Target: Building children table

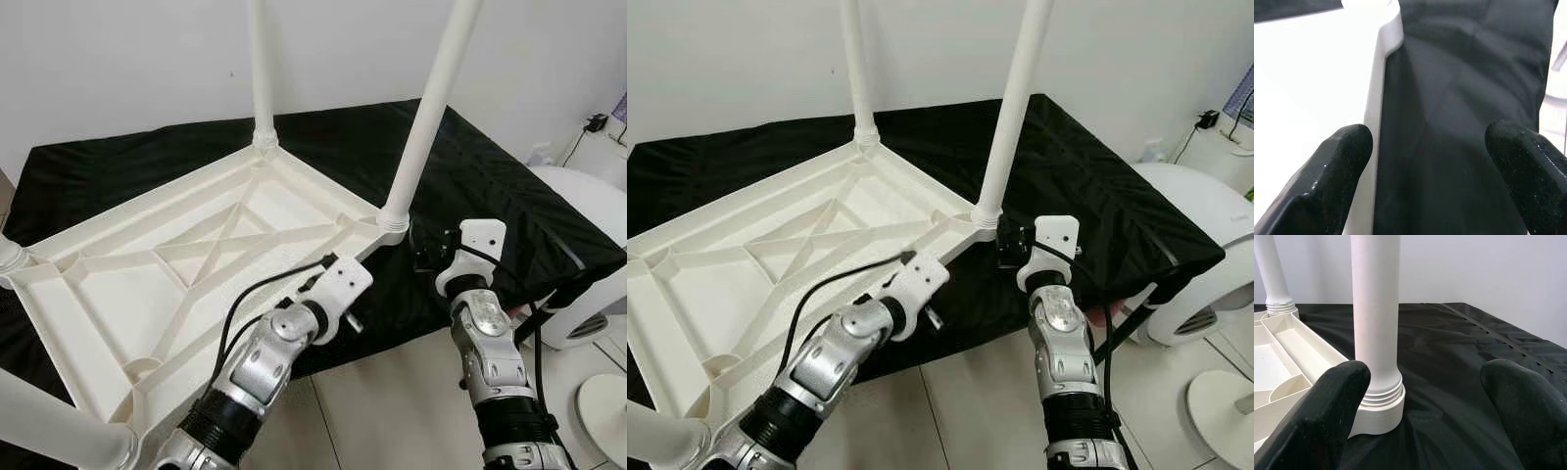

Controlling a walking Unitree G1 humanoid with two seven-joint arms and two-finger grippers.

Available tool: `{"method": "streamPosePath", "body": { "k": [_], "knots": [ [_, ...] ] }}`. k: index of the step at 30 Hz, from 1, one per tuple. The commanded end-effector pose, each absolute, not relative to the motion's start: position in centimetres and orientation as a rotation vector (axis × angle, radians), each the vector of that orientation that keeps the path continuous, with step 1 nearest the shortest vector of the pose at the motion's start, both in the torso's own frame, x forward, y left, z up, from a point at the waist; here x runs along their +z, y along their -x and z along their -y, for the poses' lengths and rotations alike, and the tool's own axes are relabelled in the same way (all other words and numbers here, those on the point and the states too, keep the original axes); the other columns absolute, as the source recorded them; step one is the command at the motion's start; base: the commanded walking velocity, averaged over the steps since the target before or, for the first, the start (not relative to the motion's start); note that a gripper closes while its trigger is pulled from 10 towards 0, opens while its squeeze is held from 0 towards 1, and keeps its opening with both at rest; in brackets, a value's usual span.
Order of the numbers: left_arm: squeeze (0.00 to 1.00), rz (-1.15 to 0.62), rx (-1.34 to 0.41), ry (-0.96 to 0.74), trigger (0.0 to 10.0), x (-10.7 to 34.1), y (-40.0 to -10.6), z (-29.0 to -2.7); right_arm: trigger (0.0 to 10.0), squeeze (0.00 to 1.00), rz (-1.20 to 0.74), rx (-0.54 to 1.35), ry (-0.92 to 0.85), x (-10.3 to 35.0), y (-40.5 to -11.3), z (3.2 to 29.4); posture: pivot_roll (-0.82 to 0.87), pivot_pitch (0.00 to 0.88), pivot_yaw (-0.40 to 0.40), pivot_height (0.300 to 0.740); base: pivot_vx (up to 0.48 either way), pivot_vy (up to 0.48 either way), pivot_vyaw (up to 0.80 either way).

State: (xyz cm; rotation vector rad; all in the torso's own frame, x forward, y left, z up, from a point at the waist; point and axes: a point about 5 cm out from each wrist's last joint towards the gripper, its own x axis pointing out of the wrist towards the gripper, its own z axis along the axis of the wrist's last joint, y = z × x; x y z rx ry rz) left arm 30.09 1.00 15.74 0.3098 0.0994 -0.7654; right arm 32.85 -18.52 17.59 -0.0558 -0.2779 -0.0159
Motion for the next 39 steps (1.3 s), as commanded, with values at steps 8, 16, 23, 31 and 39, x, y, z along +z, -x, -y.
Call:
{"method": "streamPosePath", "body": {
  "k": [8, 16, 23, 31, 39],
  "knots": [
    [0.00, -0.030, -0.760, -0.282, 10.0, 17.3, -30.0, -1.1, 10.0, 0.00, 0.297, -0.021, 0.090, 18.7, -33.8, 19.4, -0.05, 0.087, 0.020, 0.740, 0.000, 0.000, 0.00],
    [0.00, -0.087, -0.710, -0.320, 10.0, 16.1, -30.1, -1.6, 10.0, 0.00, 0.314, -0.019, 0.102, 19.6, -34.6, 19.5, -0.05, 0.086, 0.006, 0.740, 0.000, 0.000, 0.00],
    [0.00, -0.159, -0.669, -0.400, 10.0, 14.9, -30.0, -1.8, 10.0, 0.00, 0.312, -0.003, 0.097, 19.3, -34.4, 18.9, -0.05, 0.077, 0.004, 0.740, 0.000, 0.000, 0.00],
    [0.00, -0.223, -0.654, -0.448, 10.0, 13.8, -29.9, -2.1, 10.0, 0.00, 0.317, -0.007, 0.101, 19.2, -34.4, 19.2, -0.05, 0.070, 0.011, 0.740, 0.000, 0.000, 0.00],
    [0.00, -0.302, -0.607, -0.474, 10.0, 13.0, -30.3, -2.7, 10.0, 0.00, 0.324, -0.010, 0.099, 19.4, -34.3, 19.1, -0.06, 0.074, 0.020, 0.740, 0.000, 0.000, 0.00]
  ]
}}
